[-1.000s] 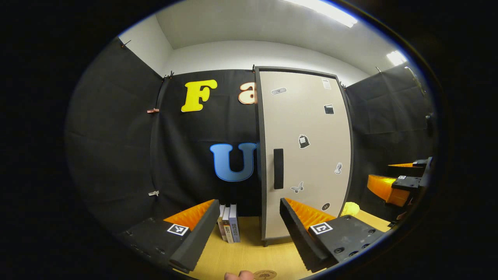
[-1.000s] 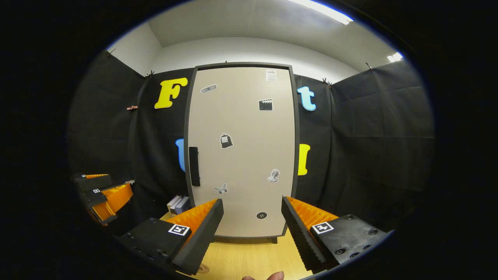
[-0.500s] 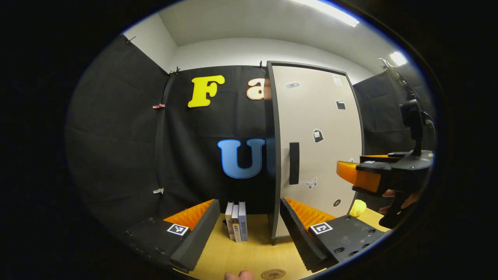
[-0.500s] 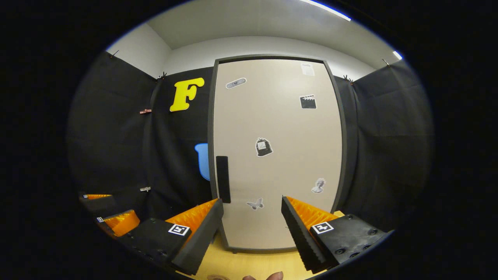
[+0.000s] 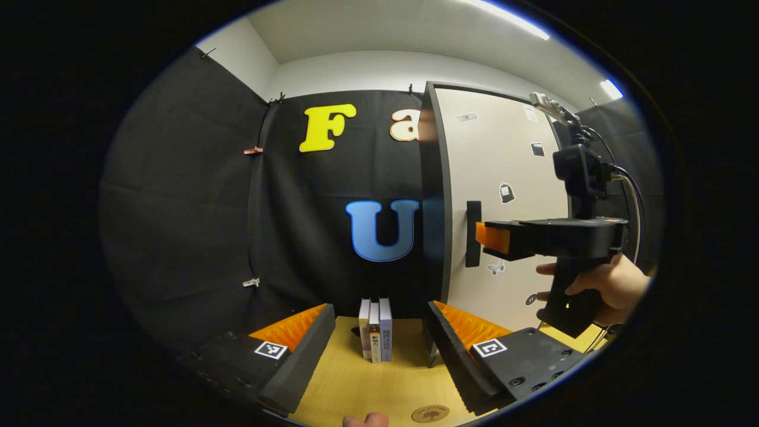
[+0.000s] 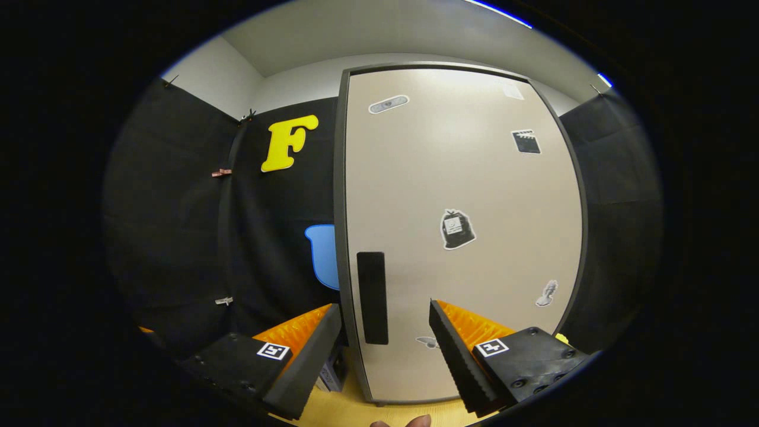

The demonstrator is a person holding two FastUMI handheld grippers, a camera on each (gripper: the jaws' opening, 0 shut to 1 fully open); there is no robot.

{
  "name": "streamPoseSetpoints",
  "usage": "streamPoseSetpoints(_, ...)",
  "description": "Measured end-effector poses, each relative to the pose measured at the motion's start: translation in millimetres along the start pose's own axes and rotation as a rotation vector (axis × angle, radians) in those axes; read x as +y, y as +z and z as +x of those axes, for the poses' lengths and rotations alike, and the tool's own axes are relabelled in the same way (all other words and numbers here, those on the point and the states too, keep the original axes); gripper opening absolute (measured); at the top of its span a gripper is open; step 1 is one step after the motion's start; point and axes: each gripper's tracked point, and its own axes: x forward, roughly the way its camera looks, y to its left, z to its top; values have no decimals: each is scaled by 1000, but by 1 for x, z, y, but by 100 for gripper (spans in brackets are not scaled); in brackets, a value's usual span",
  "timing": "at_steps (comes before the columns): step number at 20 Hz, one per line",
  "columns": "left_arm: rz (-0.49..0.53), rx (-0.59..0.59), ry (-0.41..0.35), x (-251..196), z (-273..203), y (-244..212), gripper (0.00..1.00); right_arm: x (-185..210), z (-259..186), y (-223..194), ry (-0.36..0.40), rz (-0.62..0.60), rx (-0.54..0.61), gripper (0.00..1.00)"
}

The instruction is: Open the cabinet door with the right hand, grasp the bottle in the cabinet with the left hand and place it on the coaster, then close the cabinet door with the right hand.

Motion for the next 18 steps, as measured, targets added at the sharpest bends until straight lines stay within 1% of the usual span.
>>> streamPoseSetpoints(4, -7, 6, 28, 13, 0, -2, 98, 10, 29, -13, -12, -30, 8, 97)
streamPoseSetpoints(8, -12, 13, 48, 22, -1, -8, 98, 7, 53, -22, -56, 7, 22, 97)
streamPoseSetpoints(9, -11, 17, 54, 25, -1, -11, 98, 6, 57, -21, -65, 13, 16, 95)
streamPoseSetpoints(10, -11, 23, 59, 27, -2, -12, 98, 5, 61, -21, -70, 18, 11, 88)
streamPoseSetpoints(11, -12, 29, 62, 29, -1, -15, 98, 5, 63, -20, -74, 21, 9, 84)
streamPoseSetpoints(12, -15, 33, 64, 29, 0, -15, 98, 4, 65, -21, -80, 23, 9, 74)
streamPoseSetpoints(14, -14, 33, 67, 31, -1, -14, 98, 4, 68, -23, -85, 27, 16, 48)
streamPoseSetpoints(16, -8, 31, 73, 34, -3, -14, 98, 3, 67, -27, -103, 28, 28, 42)
streamPoseSetpoints(17, -6, 32, 75, 33, -4, -15, 98, 5, 62, -23, -94, 12, 15, 31)
streamPoseSetpoints(18, -7, 33, 75, 34, -5, -14, 98, 4, 68, -25, -82, -5, 19, 29)
